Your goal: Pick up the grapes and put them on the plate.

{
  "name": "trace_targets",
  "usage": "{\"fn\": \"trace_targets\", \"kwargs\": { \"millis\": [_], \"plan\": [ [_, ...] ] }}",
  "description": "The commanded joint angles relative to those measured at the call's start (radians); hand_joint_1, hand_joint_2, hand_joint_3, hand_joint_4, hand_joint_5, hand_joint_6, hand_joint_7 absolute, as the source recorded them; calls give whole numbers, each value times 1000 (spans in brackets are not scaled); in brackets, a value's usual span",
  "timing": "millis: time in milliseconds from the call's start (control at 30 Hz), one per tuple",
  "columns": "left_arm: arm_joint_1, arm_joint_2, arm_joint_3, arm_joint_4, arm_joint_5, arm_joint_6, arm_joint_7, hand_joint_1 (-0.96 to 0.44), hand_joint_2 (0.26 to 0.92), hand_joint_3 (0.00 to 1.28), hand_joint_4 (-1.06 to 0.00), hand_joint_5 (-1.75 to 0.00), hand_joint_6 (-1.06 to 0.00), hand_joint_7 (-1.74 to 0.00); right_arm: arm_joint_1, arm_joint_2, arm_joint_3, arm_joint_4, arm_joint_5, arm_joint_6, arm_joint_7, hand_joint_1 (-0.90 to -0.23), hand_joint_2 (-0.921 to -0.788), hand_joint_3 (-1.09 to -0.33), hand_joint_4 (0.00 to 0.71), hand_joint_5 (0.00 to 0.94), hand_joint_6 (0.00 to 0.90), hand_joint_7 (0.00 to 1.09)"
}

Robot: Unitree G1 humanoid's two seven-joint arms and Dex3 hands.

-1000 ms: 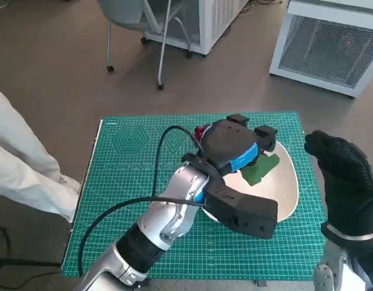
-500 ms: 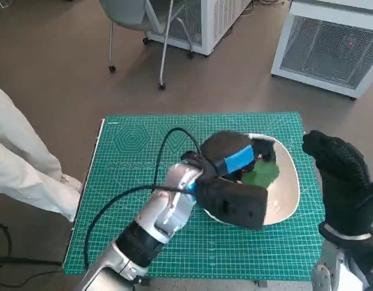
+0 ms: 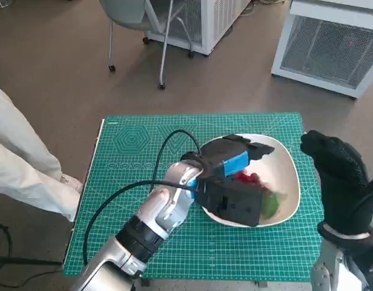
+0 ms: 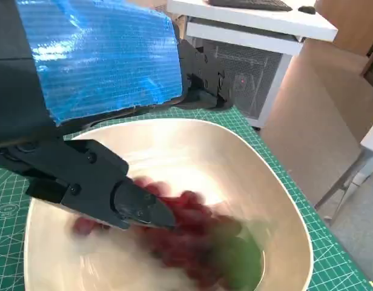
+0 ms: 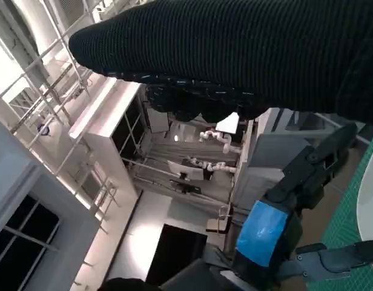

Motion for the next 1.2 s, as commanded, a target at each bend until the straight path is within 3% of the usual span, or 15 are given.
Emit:
{"fn": "trace_targets", "kwargs": {
  "millis": [33, 300, 767, 967, 1100, 1200],
  "plan": [
    [-5, 11, 4, 14, -8, -44, 35, -490, 893, 14, -79, 0, -200, 0, 7, -3, 1, 12, 8, 17, 8, -434, -921, -554, 687, 0, 355, 670],
    [13, 47, 41, 9, -44, -100, 59, -505, 905, 10, -78, 0, -192, 0, 5, -7, 1, 17, 12, 15, 16, -435, -921, -553, 687, 0, 354, 672],
    [155, 205, 226, -172, -196, -188, 52, -524, 920, 21, -82, -1, -207, -7, -9, -9, 2, 19, -2, 12, 8, -439, -921, -548, 689, 1, 357, 669],
    [212, 259, 363, -137, -454, -236, -122, -555, 921, 63, -90, -4, -212, -8, -21, -6, 5, 27, -5, 7, 9, -442, -921, -543, 691, 2, 362, 661],
    [244, 243, 498, -61, -724, -241, -302, -598, 921, 89, -100, -7, -222, -11, -27, -5, 6, 29, -4, 3, 10, -444, -921, -539, 692, 2, 374, 639],
    [278, 209, 590, -46, -884, -220, -380, -601, 921, 97, -103, -6, -228, -13, -30, -5, 6, 30, -2, 2, 12, -444, -921, -537, 693, 2, 378, 627]
  ]
}}
